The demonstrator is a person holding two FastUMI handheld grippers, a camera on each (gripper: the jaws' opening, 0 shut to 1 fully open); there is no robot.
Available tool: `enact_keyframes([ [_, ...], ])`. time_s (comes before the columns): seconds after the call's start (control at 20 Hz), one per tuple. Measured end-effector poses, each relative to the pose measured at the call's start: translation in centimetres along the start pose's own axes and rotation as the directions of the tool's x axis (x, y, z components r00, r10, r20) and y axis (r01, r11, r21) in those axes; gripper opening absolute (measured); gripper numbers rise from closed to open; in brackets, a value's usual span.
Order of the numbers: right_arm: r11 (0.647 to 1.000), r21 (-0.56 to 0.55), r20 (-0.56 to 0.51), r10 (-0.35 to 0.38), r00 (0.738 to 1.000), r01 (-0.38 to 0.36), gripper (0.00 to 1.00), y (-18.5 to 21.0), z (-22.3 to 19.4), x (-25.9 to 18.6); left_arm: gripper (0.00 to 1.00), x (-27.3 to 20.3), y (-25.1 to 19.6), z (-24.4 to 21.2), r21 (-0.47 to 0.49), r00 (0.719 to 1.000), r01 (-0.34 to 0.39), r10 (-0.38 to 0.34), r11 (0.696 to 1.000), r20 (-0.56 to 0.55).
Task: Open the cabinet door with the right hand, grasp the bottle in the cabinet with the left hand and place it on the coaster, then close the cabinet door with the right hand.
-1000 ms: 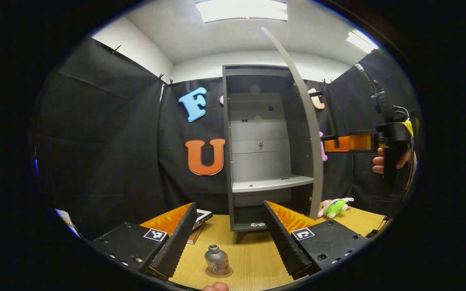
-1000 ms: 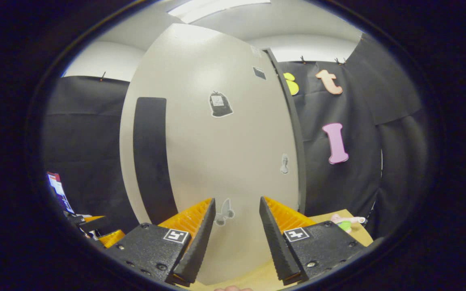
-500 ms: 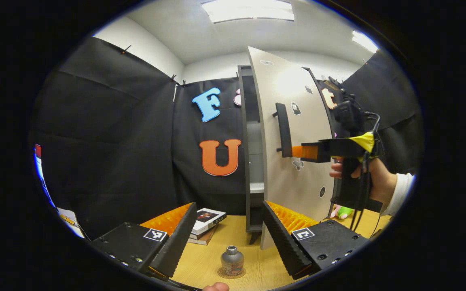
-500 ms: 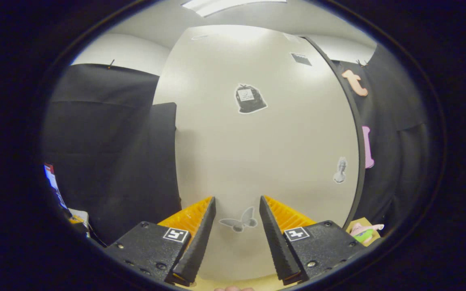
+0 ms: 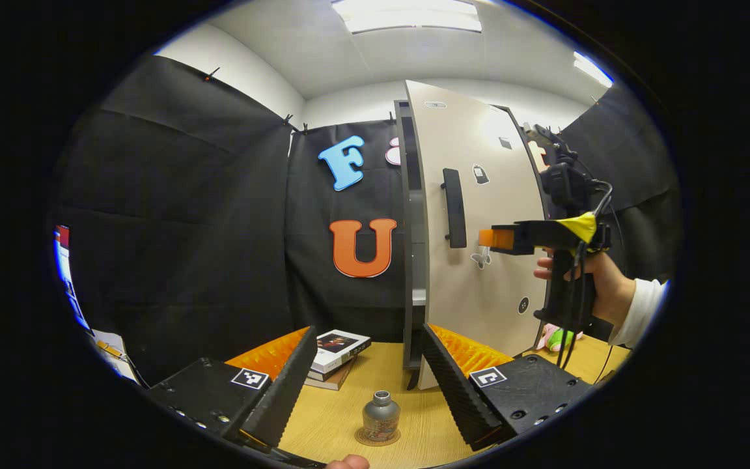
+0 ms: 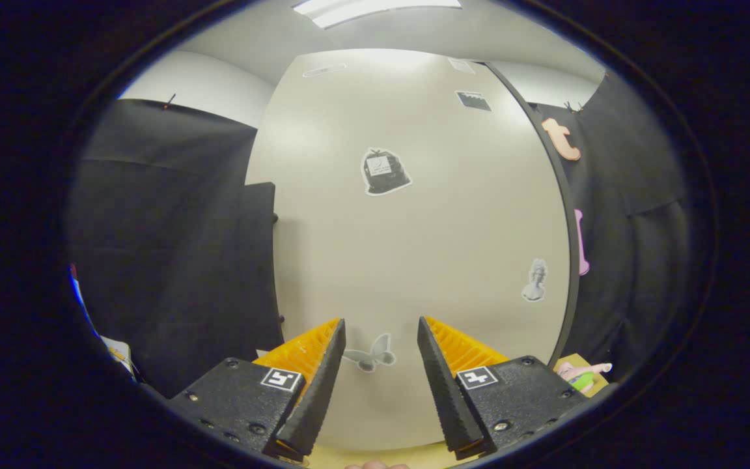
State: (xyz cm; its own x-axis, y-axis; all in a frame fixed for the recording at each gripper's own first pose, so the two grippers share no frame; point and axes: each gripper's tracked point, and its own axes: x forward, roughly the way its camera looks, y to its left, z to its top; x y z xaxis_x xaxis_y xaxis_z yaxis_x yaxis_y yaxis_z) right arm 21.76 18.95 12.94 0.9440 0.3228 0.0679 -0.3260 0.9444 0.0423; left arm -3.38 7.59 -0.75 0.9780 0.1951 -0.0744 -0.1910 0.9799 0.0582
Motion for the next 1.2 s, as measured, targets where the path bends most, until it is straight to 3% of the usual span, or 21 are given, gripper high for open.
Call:
enact_keyframes([
  [0.05,1.000,-0.006,-0.002,0.002,1.000,-0.002,0.73,-0.4,0.1,-1.3,0.96,0.0,-0.1,-0.1,-0.001,1.000,0.006,-0.006,1.000,-0.005],
  [0.2,0.998,-0.066,0.005,-0.016,1.000,0.017,0.69,-2.1,0.2,-6.0,0.96,-0.1,-0.6,-0.1,-0.016,1.000,0.026,-0.027,1.000,-0.011],
  [0.35,0.996,-0.079,0.021,-0.040,0.999,0.041,0.73,-3.5,0.2,-11.3,0.96,0.1,-2.2,-0.2,-0.017,0.998,0.064,-0.065,0.998,-0.010],
  [0.6,0.984,-0.089,-0.005,-0.154,0.988,0.153,0.73,-7.0,-2.3,-19.3,0.96,-0.3,-6.0,0.5,-0.019,0.988,0.157,-0.157,0.987,-0.003],
  [0.9,0.950,-0.007,-0.046,-0.314,0.948,0.314,0.73,-10.4,-7.0,-27.0,0.96,-1.2,-8.3,1.3,-0.014,0.978,0.206,-0.205,0.979,0.023],
  [1.0,0.935,0.038,-0.059,-0.349,0.935,0.351,0.69,-11.6,-7.6,-28.5,0.96,-1.4,-8.7,1.4,-0.011,0.978,0.209,-0.209,0.978,0.025],
  [1.15,0.918,0.034,-0.072,-0.392,0.917,0.395,0.73,-13.5,-7.9,-29.9,0.96,-1.6,-8.9,1.6,-0.012,0.977,0.212,-0.212,0.977,0.031],
  [1.2,0.914,0.027,-0.069,-0.403,0.912,0.406,0.69,-13.9,-7.8,-29.9,0.96,-1.7,-9.1,1.6,-0.011,0.977,0.214,-0.213,0.977,0.031],
])
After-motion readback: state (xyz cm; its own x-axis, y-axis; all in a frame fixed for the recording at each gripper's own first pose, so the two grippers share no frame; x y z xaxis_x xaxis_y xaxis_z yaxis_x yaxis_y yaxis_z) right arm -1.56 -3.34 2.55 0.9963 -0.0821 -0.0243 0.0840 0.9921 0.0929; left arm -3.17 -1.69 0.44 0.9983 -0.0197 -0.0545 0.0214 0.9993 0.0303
